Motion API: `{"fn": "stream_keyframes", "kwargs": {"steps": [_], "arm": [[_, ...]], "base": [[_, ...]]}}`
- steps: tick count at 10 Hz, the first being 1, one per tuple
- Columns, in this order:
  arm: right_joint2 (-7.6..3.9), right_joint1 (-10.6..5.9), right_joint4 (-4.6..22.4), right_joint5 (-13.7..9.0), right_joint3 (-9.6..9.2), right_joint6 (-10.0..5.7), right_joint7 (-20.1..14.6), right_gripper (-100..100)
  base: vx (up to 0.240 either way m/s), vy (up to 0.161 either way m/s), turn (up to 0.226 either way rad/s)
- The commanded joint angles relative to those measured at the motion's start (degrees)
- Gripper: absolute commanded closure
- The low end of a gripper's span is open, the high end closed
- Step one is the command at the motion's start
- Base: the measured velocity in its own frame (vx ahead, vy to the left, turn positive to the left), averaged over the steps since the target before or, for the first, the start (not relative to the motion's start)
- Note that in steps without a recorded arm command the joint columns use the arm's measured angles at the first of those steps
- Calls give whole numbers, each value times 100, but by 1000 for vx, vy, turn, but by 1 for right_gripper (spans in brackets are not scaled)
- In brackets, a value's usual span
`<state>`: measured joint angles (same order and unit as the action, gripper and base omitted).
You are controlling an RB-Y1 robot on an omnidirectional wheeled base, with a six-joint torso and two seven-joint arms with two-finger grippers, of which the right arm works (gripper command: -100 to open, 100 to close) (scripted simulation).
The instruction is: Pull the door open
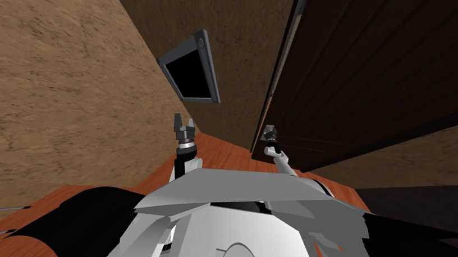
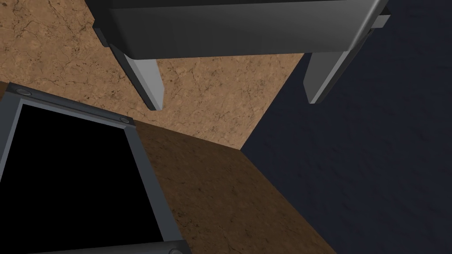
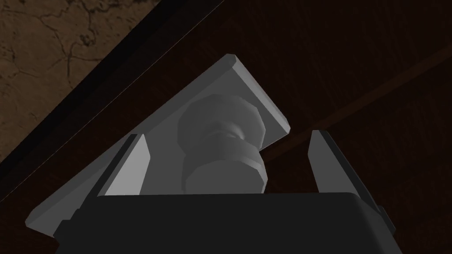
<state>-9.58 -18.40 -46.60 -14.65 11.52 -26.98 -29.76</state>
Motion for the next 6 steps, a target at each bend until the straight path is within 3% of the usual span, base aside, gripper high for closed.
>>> {"fn": "stream_keyframes", "kwargs": {"steps": [1,4,5,6], "arm": [[24,-6,-9,-80,10,7,-170,-100],[170,-31,-67,-480,70,22,-689,-100],[170,-31,-67,-480,70,22,-760,-100],[220,-39,-87,-617,90,28,-961,-100]], "base": [[-64,-18,18],[-75,-43,98],[-67,-36,31],[-62,-29,55]]}}
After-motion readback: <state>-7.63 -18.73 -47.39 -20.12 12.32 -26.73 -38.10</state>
